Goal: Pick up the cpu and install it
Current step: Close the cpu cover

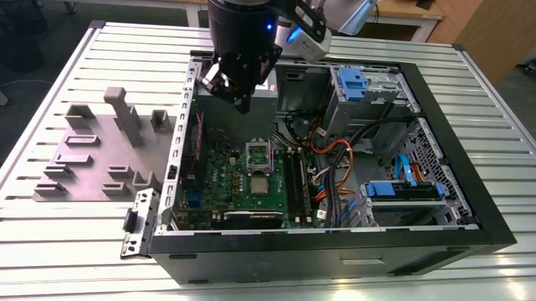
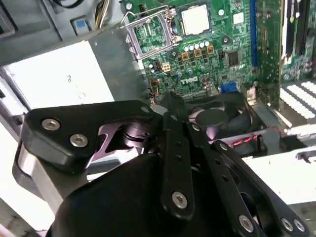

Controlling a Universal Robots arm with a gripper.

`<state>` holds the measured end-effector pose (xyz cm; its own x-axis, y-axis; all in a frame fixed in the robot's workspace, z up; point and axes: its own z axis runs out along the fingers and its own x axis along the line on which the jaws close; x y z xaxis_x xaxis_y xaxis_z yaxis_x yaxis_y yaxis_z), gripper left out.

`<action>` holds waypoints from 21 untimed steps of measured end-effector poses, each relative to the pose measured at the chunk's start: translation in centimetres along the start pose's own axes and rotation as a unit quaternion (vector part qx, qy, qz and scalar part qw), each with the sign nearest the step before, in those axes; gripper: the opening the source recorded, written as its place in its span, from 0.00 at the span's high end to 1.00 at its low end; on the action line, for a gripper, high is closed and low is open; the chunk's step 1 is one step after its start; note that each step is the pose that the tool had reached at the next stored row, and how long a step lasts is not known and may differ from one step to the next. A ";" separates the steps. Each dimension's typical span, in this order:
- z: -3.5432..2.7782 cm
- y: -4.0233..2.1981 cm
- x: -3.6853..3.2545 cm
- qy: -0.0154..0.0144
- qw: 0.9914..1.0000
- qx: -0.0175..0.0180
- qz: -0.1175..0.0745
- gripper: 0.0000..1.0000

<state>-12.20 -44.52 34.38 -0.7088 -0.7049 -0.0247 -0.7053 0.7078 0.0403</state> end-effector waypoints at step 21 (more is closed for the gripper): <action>1.33 -1.24 1.08 0.002 0.996 0.000 -0.091 0.89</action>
<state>-12.10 -46.11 32.97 -0.5693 -0.8217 -0.0283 -0.8220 0.5683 0.0363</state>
